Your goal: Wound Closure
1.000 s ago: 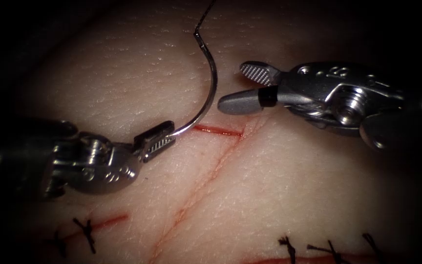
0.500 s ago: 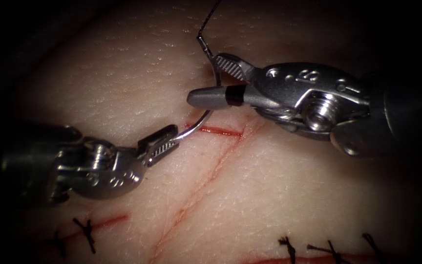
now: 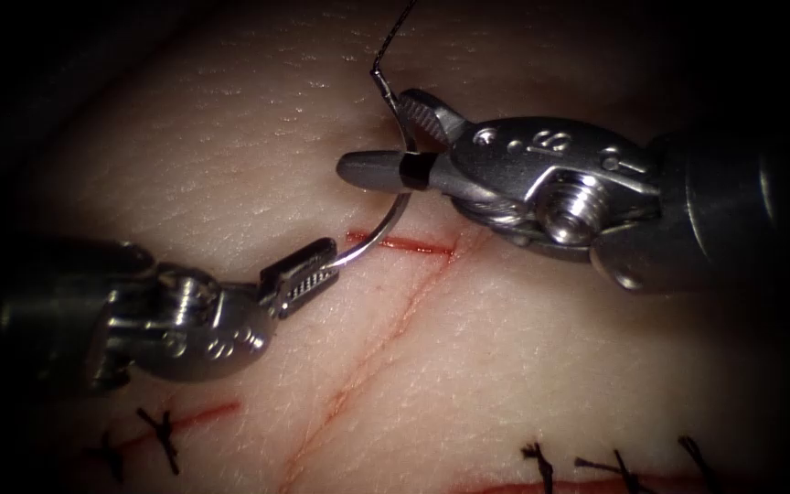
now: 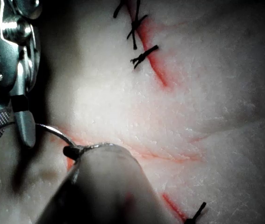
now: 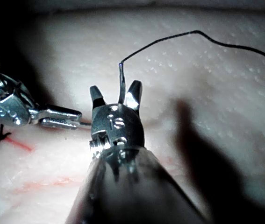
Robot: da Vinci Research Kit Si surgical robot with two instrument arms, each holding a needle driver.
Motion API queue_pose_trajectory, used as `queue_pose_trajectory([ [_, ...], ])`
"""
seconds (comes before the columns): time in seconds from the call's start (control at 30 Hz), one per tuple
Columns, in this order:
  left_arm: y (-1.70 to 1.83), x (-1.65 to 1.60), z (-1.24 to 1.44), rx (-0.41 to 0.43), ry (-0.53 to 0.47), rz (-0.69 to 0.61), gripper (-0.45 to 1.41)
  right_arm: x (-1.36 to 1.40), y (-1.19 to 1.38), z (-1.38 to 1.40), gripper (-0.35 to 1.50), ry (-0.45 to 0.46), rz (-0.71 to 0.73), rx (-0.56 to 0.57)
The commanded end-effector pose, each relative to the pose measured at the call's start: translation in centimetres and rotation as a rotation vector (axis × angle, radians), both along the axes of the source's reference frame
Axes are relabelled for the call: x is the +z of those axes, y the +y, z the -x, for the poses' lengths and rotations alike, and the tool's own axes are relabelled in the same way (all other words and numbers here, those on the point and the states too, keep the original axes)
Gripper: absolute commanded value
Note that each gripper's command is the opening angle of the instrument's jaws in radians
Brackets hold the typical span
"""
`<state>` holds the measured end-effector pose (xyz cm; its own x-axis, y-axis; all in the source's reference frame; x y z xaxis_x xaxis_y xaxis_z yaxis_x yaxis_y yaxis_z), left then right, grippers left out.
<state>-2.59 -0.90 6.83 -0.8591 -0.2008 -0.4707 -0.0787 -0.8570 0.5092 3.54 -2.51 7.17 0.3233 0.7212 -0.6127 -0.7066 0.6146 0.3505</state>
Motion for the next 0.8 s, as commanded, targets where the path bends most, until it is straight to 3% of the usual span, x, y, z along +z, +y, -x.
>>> queue_pose_trajectory([
  [0.03, -0.02, 0.06, 0.05, -0.001, -0.001, 0.002, -0.45, 0.07, -0.06, -0.11, 0.97, -0.002, -0.004, -0.004],
  [0.1, -0.02, 0.06, 0.05, -0.004, -0.001, 0.004, -0.45, 0.09, -0.09, -0.1, 0.64, -0.009, -0.008, -0.007],
  [0.13, -0.02, 0.05, 0.04, -0.003, 0.003, 0.008, -0.45, 0.1, -0.12, -0.09, 0.15, -0.024, -0.005, 0.001],
  [0.17, -0.02, 0.05, 0.04, -0.003, 0.003, 0.008, -0.45, 0.1, -0.12, -0.09, 0.15, -0.024, -0.005, 0.001],
  [0.2, -0.02, 0.05, 0.04, -0.005, 0.004, 0.008, -0.45, 0.11, -0.13, -0.08, -0.2, -0.031, -0.007, 0.004],
  [0.23, -0.02, 0.05, 0.04, -0.008, 0.005, 0.01, -0.45, 0.11, -0.15, -0.09, -0.35, -0.042, -0.002, 0.006],
  [0.4, -0.02, 0.04, 0.08, 0.007, 0.012, 0.03, -0.45, 0.11, -0.14, -0.1, -0.35, -0.053, -0.001, 0.049],
  [0.43, -0.02, 0.04, 0.08, 0.005, 0.012, 0.032, -0.38, 0.1, -0.13, -0.1, -0.35, -0.055, 0.001, 0.057],
  [0.47, -0.02, 0.04, 0.08, 0.005, 0.011, 0.032, -0.06, 0.1, -0.12, -0.09, -0.35, -0.053, 0.005, 0.064],
  [0.5, -0.02, 0.04, 0.08, 0.005, 0.011, 0.031, 0.52, 0.08, -0.09, -0.07, -0.35, -0.048, 0.017, 0.071],
  [0.53, -0.02, 0.04, 0.08, 0.003, 0.004, 0.028, 0.69, 0.08, -0.07, -0.05, -0.35, -0.046, 0.025, 0.072],
  [0.57, -0.01, 0.03, 0.08, -0.035, -0.089, -0.029, 0.96, 0.07, -0.06, -0.03, -0.35, -0.043, 0.04, 0.072],
  [0.67, 0.0, -0.02, 0.08, -0.081, -0.241, -0.142, 1.15, 0.06, -0.06, 0.02, -0.35, -0.038, 0.049, 0.079],
  [0.73, 0.02, -0.09, 0.07, -0.103, -0.339, -0.242, 1.11, 0.07, -0.06, 0.09, -0.35, -0.019, 0.056, 0.075],
  [0.8, 0.03, -0.11, 0.07, -0.11, -0.359, -0.268, 1.08, 0.07, -0.05, 0.11, -0.35, -0.012, 0.057, 0.072],
])
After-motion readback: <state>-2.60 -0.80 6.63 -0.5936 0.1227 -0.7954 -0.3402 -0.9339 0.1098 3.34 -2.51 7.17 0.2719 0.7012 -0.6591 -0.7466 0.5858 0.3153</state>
